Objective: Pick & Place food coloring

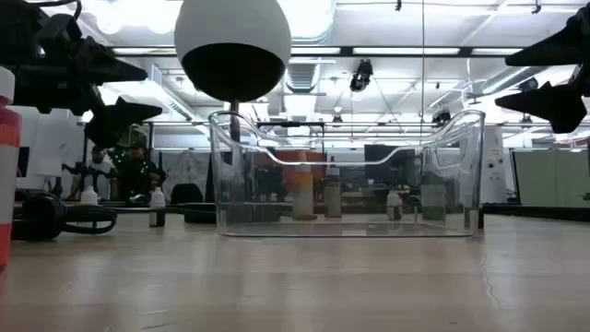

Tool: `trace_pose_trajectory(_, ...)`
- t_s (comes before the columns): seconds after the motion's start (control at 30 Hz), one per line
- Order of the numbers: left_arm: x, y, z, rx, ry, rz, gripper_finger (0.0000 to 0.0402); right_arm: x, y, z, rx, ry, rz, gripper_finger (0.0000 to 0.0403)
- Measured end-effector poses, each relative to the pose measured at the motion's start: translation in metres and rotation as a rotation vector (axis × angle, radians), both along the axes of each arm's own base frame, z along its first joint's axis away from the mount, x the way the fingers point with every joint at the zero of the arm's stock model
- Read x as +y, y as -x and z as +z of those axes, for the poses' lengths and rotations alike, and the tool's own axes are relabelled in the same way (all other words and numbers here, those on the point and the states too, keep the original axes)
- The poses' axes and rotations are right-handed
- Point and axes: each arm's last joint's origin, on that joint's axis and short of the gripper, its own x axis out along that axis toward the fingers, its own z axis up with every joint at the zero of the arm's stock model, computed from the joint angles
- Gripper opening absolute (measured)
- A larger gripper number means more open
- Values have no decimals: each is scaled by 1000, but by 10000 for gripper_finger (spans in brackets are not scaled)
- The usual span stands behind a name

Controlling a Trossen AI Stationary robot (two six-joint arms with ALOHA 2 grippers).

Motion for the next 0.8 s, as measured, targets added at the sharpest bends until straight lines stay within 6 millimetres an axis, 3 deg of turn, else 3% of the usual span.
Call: trace_pose_trajectory(0.8, 0, 0, 0, 0, 0, 0, 279, 0, 0, 0, 42, 111, 3, 354)
